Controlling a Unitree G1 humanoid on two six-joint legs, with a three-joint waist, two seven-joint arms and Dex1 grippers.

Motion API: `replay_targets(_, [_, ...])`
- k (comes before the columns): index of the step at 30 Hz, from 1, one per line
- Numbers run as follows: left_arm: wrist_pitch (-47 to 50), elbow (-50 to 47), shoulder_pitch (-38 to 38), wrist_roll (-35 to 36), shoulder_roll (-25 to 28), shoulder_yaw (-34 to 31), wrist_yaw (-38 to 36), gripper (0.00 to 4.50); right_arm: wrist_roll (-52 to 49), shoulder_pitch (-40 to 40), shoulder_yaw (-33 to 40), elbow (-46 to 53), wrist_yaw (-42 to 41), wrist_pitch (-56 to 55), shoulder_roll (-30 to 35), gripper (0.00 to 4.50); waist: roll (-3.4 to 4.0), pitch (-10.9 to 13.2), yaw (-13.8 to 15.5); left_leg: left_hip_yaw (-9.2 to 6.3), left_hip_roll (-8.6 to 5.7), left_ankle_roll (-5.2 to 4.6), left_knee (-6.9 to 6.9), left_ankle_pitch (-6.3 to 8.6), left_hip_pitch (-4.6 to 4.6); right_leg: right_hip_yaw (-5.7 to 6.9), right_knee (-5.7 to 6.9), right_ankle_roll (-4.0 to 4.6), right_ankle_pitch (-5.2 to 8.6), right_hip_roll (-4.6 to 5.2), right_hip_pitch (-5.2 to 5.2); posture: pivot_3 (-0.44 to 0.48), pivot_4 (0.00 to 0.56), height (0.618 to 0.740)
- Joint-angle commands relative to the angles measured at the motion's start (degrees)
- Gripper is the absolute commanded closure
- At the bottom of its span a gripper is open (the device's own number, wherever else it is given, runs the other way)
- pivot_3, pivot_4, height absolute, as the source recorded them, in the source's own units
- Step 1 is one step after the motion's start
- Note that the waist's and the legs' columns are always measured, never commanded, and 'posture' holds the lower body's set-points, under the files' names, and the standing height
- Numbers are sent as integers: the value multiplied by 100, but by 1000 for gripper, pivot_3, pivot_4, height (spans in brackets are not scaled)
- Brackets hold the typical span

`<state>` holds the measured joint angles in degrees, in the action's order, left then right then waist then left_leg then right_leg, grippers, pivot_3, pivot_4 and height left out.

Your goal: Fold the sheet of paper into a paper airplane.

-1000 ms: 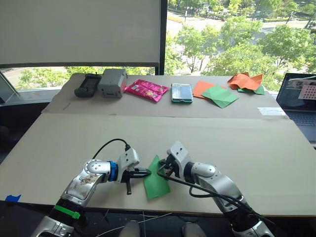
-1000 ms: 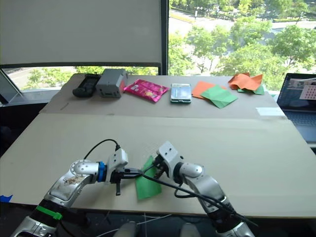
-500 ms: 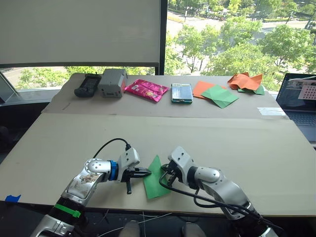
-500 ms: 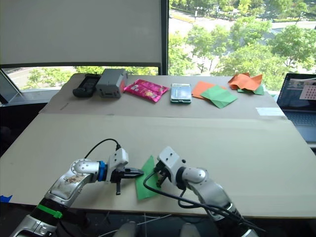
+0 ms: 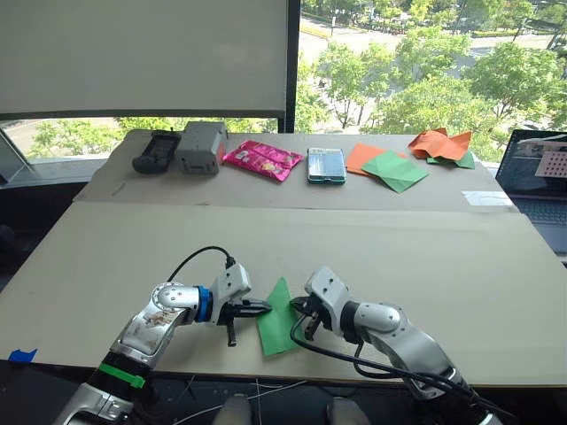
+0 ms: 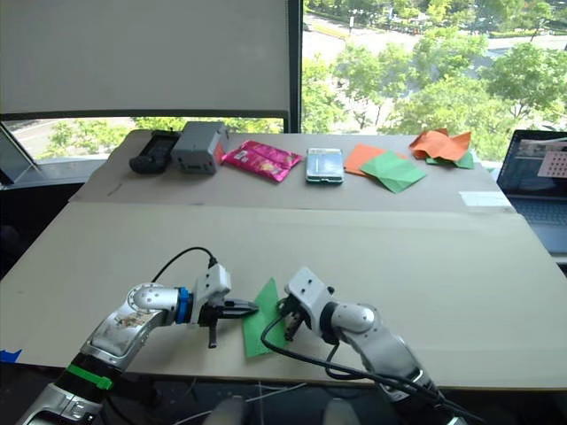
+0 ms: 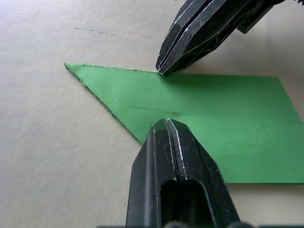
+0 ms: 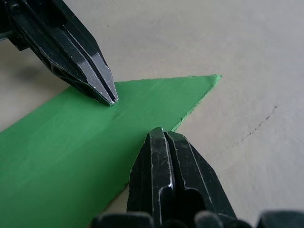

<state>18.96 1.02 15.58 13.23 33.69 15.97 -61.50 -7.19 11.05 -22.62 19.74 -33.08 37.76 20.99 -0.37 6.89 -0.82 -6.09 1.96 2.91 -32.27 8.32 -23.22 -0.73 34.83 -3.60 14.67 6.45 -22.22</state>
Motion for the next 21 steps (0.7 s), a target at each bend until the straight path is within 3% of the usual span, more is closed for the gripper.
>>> replay_targets(1, [105, 281, -96, -306, 89, 178, 38, 4468, -168, 88, 171, 111, -24, -312, -197, 4500, 1, 2, 2, 0, 0, 0, 0, 0, 0, 0, 0, 0, 0, 0, 0, 0, 150, 720])
replay_targets(12, [142, 228, -101, -290, 101, 162, 57, 4468, 144, -154, -68, -360, -62, -245, -24, 4500, 3, 3, 4, 0, 0, 0, 0, 0, -1, 0, -3, 0, 0, 0, 1, 0, 150, 720])
replay_targets(21, [138, 228, -95, -293, 101, 177, 50, 4468, 31, -549, -208, -129, -323, -71, 184, 4500, 1, -3, 5, 0, 0, 0, 0, 0, 2, 0, -4, 0, 0, 1, 3, 0, 150, 720])
